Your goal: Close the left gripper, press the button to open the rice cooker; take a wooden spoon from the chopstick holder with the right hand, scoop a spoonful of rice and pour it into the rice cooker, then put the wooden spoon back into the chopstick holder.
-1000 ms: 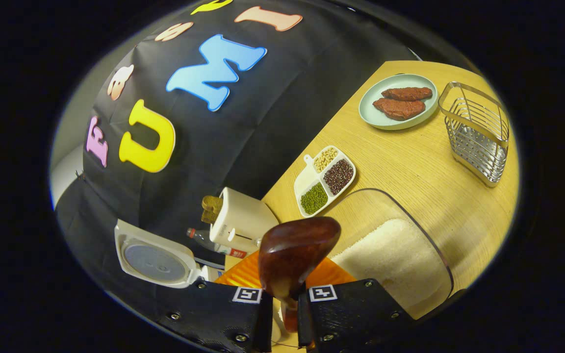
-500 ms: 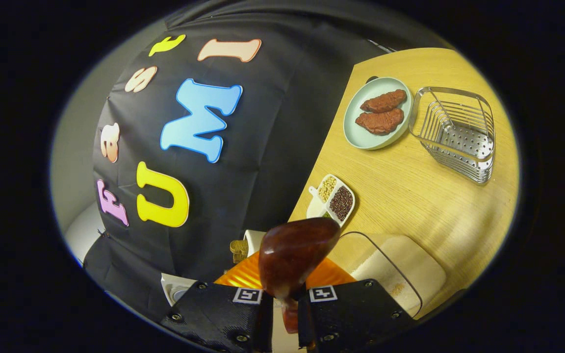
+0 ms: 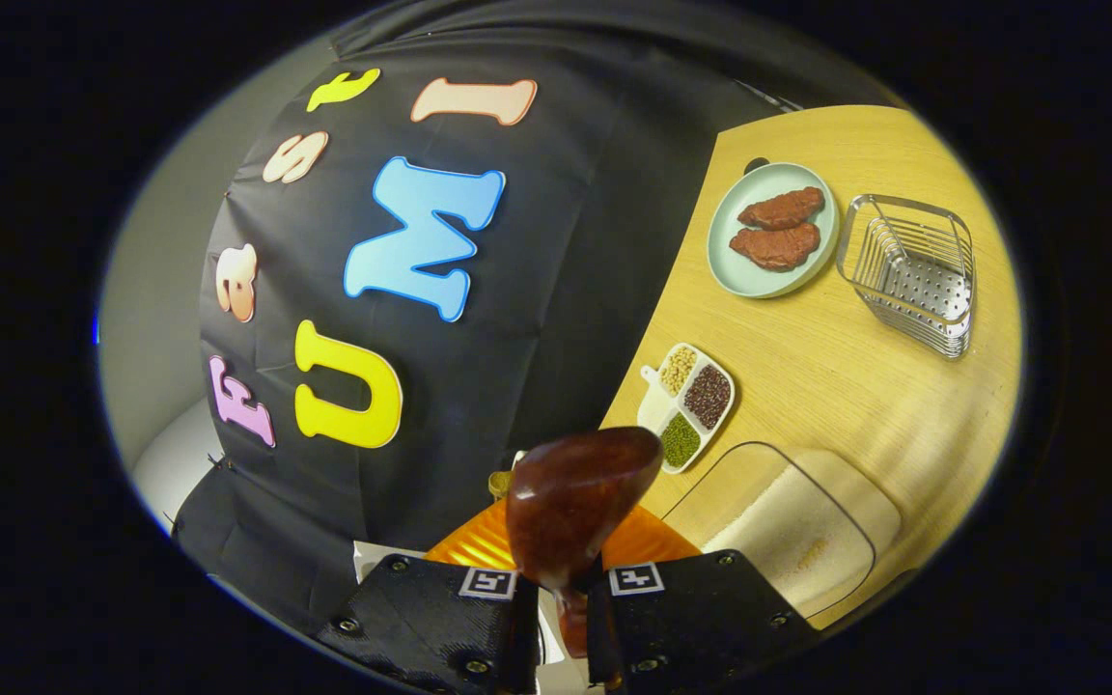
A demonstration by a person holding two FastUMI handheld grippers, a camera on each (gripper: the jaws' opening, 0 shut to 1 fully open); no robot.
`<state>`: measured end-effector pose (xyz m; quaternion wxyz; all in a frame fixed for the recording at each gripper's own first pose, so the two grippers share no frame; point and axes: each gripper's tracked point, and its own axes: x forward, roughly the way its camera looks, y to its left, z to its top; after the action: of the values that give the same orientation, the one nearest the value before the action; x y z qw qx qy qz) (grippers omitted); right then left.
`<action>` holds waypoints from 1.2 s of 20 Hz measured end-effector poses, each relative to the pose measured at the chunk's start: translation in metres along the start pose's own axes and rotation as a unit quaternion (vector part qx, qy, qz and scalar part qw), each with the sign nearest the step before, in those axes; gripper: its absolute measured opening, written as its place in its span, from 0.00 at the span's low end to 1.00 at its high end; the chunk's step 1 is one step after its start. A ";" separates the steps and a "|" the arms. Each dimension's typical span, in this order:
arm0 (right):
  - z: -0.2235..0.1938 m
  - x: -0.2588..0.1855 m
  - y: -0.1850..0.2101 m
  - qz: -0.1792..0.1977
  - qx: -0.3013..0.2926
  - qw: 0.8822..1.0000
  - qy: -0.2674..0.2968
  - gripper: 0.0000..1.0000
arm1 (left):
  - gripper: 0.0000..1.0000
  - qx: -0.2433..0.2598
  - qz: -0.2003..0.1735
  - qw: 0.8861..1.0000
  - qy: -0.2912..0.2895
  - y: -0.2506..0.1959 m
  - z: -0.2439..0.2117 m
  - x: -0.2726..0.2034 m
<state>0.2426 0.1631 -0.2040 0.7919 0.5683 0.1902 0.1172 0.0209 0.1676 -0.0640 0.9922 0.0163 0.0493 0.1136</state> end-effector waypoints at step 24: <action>-0.259 0.081 0.120 0.016 -0.114 0.981 0.157 0.20 | 0.98 -0.018 0.087 0.996 0.004 0.092 -0.025 -0.042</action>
<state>0.2065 0.4562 -0.1773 0.8097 0.4520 0.2885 0.2383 -0.0426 0.2481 -0.0811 0.9785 0.0018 0.0493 0.2000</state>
